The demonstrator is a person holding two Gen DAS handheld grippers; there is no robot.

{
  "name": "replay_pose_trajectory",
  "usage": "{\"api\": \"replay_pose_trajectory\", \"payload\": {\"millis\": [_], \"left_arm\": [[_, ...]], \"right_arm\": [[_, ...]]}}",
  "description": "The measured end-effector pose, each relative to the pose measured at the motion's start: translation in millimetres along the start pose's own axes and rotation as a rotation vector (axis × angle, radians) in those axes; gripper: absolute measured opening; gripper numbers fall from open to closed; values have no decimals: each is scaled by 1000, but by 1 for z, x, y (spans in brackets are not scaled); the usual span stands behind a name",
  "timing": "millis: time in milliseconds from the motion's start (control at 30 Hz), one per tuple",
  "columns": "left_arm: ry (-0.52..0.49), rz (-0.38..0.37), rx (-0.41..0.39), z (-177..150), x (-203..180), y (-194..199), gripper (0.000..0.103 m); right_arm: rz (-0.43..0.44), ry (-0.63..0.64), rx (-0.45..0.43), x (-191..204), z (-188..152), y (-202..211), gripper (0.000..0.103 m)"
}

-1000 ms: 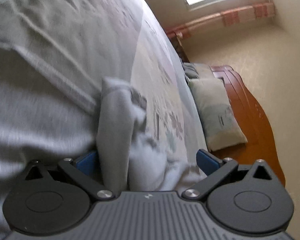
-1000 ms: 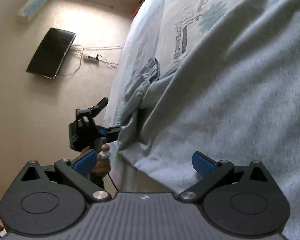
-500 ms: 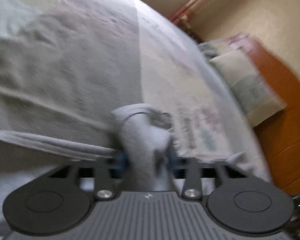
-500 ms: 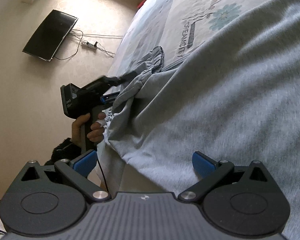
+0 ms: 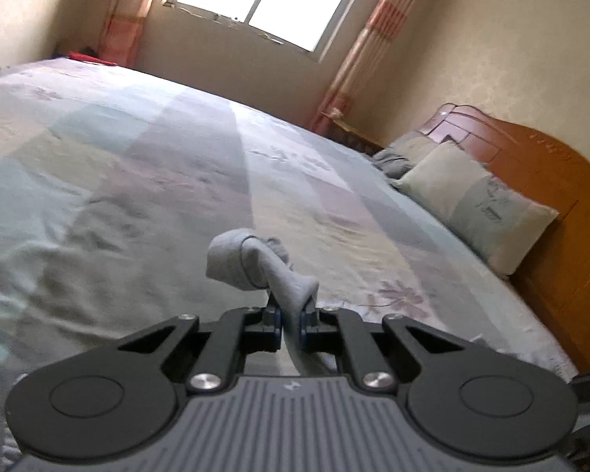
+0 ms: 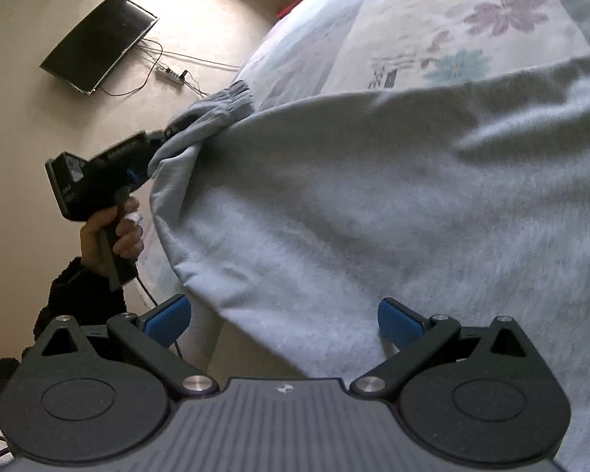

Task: Fold clothes
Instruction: 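Close the left tool on the sweatpants cuff and lift it, then lay the cuff down with the left tool and open it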

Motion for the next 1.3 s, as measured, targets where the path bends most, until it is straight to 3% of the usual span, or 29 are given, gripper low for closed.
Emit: {"api": "replay_pose_trajectory", "payload": {"millis": [200,333,400,500,600,700,800,967,1033,1133,1200,1300], "left_arm": [[72,95,95,-34,41,-30,7],[129,55,85,-34,46,-28,10],[119,55,81,-27,45,-22,23],[110,123,65,-20,54,-6,39],[183,103,52,-22,68,13,40],[250,66,107,-33,78,14,44],[234,137,116,-44,91,0,43],[228,245,35,-29,97,2,36],[167,252,27,-33,83,12,39],[32,238,9,-50,57,33,55],[-6,257,44,-65,54,36,67],[-63,286,97,-89,48,39,67]], "right_arm": [[-37,29,-11,-1,8,7,103],[-50,25,-14,-5,11,7,103],[-53,17,-12,-7,9,7,103],[-60,14,-8,-6,7,6,103],[-64,23,-2,-5,5,7,103],[-74,32,9,-4,5,6,103],[-90,37,18,-3,4,4,103],[-116,63,21,2,4,9,103],[-116,72,16,3,4,12,103],[-112,67,15,2,3,13,103],[-119,70,20,2,3,10,103],[-128,104,30,9,2,5,103]]}}
Point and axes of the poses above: each gripper's, at about its wrist camera, not at the fingertips, and y roughly against the way its jaws point, x to its left, z to its top, the point moved 3 cm from there along -y, roughly the way its jaws point, and after that the axes turned 10 degrees about y, right-handed, at the moved point
